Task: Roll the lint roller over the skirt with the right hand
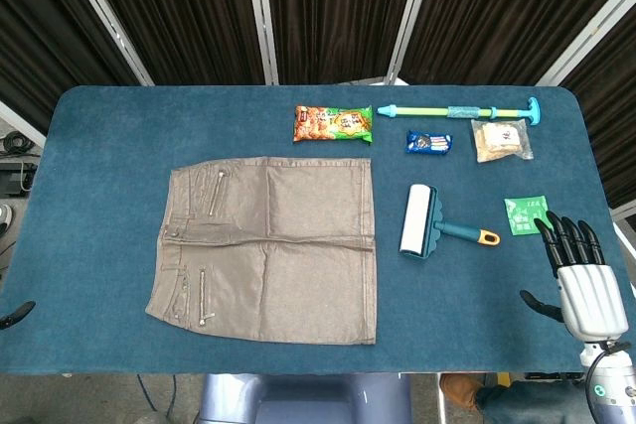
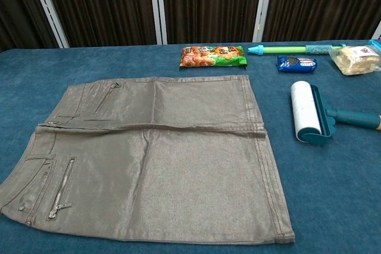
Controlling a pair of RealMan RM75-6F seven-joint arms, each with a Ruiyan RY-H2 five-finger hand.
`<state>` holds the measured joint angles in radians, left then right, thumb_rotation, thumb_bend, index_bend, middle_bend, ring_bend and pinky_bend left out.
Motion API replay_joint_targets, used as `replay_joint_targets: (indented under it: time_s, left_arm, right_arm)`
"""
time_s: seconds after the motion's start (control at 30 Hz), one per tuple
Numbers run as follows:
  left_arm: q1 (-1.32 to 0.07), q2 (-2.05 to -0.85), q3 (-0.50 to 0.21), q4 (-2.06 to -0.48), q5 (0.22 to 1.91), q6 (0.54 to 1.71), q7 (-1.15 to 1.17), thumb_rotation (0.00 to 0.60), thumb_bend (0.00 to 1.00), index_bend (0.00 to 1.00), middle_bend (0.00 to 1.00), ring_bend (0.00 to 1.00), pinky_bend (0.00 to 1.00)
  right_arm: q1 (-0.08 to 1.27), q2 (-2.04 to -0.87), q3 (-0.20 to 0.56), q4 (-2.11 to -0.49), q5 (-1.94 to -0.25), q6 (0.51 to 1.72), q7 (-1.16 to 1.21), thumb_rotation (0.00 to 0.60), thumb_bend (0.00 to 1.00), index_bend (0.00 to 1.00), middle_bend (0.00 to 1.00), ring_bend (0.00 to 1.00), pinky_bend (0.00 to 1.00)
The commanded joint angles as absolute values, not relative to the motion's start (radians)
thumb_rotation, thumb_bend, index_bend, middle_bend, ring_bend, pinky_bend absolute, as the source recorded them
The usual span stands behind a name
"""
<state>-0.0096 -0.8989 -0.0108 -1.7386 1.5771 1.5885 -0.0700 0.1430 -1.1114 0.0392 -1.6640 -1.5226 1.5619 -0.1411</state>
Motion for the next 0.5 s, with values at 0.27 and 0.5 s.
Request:
replay_joint_targets:
  time_s: [0.27,0.5]
  left_arm:
    - [-0.016,-0.906,-0.016,-1.735,1.554,1.569,-0.055,0.600,0.00,0.00,0.00,0.00,0.00]
    - [-0.042,-0.926,-0.031,-1.726,1.500,1.511,-0.019,0.600,0.00,0.00,0.00,0.00,0.00]
  right_arm:
    - [0.195,-1.140,0.070,-1.655,-1.448,1.429,-0.155,0.600,0.00,0.00,0.00,0.00,0.00]
    - [0.361,-1.222,0.137,-1.575,-1.299,1.150,-0.249,0.600,0.02,0.00,0.00,0.00,0.00]
